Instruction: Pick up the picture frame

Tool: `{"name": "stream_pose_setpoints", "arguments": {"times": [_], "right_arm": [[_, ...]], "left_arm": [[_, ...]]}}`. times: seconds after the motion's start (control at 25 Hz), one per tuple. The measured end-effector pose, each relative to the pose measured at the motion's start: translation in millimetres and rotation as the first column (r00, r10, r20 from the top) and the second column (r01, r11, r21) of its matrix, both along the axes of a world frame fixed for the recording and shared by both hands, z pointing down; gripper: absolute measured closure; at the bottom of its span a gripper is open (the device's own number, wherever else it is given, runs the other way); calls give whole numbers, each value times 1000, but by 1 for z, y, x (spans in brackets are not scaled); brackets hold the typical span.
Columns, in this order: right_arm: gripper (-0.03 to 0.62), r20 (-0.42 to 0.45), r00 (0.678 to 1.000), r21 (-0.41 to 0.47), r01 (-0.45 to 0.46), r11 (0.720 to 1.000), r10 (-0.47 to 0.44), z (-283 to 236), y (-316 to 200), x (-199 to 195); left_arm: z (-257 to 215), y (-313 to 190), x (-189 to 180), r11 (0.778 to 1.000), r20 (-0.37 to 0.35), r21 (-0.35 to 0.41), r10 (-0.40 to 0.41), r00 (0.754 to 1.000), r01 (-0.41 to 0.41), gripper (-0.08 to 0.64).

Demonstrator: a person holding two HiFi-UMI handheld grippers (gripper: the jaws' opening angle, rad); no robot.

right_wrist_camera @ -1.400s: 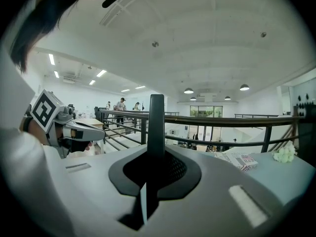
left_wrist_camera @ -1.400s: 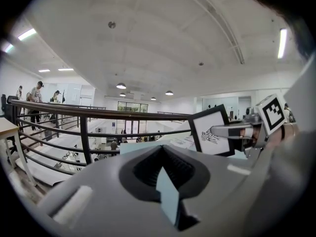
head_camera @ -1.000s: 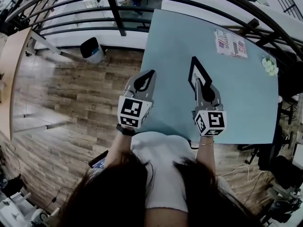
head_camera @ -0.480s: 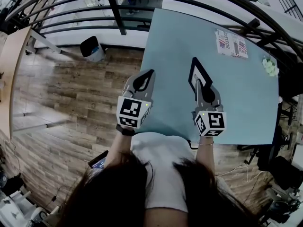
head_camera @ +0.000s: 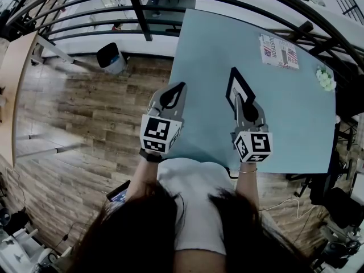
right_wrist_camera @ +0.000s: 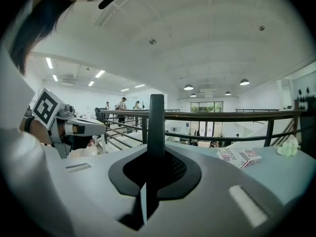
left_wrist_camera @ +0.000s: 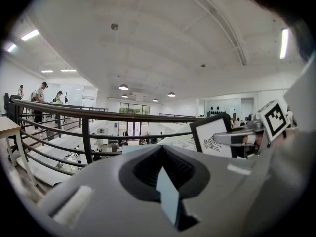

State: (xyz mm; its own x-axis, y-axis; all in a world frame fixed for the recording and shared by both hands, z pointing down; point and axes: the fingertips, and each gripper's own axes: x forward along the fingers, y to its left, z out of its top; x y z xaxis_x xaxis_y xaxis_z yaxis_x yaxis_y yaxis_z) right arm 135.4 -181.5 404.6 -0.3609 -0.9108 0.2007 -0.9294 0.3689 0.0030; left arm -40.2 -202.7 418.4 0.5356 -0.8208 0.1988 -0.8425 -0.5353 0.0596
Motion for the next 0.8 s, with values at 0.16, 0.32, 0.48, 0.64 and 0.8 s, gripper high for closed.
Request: {"name": "stream_pose_setpoints", "arguments": {"times": [0.16, 0.32, 0.48, 0.64, 0.8], "right_arm": [[578, 1, 1000, -10, 0, 1000, 0, 2, 0, -1], [578, 8, 1000, -11, 2, 1000, -2, 3, -1, 0], [578, 9, 1000, -16, 3, 1000, -3, 3, -1, 1], [578, 10, 1000, -19, 3, 1000, -3, 5, 0, 1], [578, 14, 1000, -23, 3, 1000, -2, 7, -1, 1]], "left_arm": [[0, 0, -2, 1000, 0, -1, -6, 1000, 6, 503], [2, -1, -3, 1000, 1, -3, -13, 1000, 13, 503], [3, 0, -4, 1000, 0, -9, -17, 1000, 17, 503], [4, 1, -4, 1000, 1, -12, -17, 1000, 17, 503], [6, 0, -4, 1000, 2, -14, -16, 1000, 16, 503]]}}
